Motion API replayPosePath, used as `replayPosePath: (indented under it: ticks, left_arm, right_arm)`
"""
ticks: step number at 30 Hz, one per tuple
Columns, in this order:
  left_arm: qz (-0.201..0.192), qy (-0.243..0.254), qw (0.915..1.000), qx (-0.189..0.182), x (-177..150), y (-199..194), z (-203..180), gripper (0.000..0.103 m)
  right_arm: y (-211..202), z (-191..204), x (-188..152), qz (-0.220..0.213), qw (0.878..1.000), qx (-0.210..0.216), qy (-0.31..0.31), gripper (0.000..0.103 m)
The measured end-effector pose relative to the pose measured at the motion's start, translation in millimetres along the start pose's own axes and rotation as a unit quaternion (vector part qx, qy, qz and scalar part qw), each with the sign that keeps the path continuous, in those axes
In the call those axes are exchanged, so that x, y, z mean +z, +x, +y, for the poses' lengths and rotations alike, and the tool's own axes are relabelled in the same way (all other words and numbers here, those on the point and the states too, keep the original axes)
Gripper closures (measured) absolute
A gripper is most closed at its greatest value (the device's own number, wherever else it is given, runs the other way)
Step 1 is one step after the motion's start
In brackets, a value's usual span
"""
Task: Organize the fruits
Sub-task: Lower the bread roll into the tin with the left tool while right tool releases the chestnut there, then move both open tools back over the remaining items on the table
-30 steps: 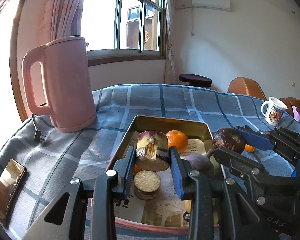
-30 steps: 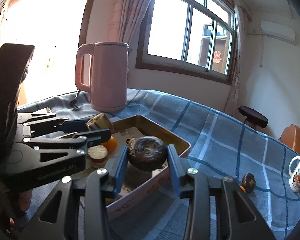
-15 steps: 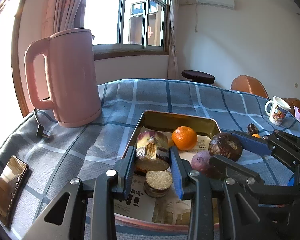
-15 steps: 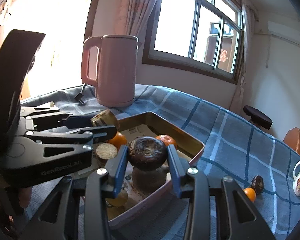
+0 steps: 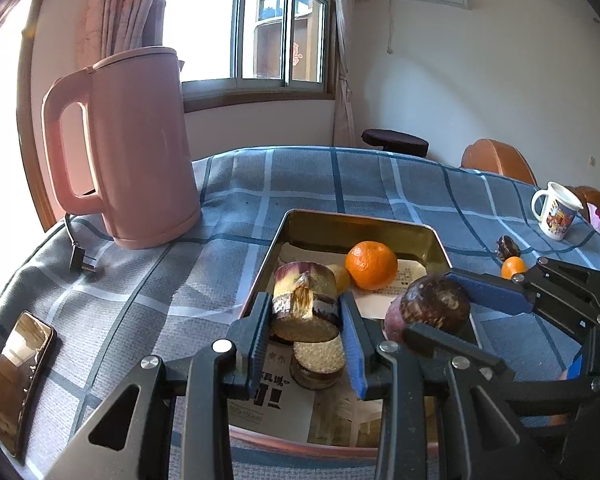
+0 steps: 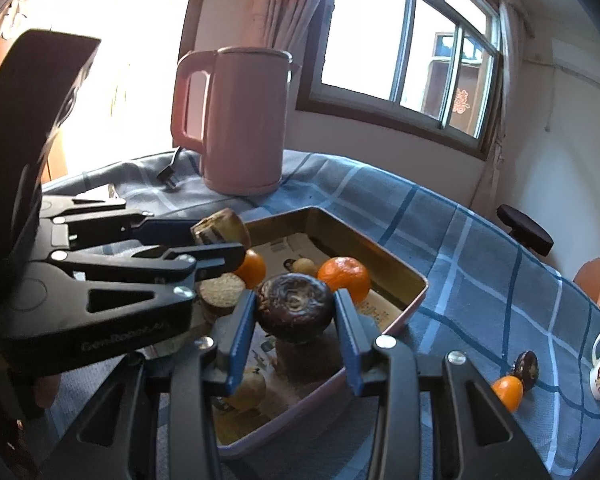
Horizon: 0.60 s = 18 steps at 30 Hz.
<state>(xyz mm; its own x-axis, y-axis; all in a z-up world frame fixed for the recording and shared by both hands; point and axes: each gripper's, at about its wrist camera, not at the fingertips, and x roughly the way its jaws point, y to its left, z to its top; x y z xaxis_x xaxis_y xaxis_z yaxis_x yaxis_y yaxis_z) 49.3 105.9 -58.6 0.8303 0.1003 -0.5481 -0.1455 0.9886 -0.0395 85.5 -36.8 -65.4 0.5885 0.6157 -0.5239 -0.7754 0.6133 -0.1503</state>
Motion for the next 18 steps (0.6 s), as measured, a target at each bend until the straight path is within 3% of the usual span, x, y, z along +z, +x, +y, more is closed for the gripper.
replayPosePath:
  ticks: [8,9,11,13,18]
  left_arm:
    - [0.001,0.002,1.0000,0.007,0,0,-1,0.066]
    - [0.000,0.002,1.0000,0.009,0,-1,-1,0.063]
    - [-0.007,-0.002,0.9999,0.013,-1,-4,-1,0.046]
    - [-0.020,-0.010,0.9996,0.017,0,-10,1,0.034]
    - [-0.047,-0.019,0.9987,0.003,4,-25,-3,0.030]
  right_arm:
    - [7,10,-1,0.017,1.000,0.003,-0.024,0.060]
    - [8,10,-1,0.020,1.000,0.005,-0.022,0.059]
    - [8,8,-1,0.020,1.000,0.003,-0.015,0.041]
    - [3,5,-1,0.010,1.000,-0.002,-0.008,0.033]
    - [-23,-11,-4,-0.012,1.000,-0.025,0.009,0.031]
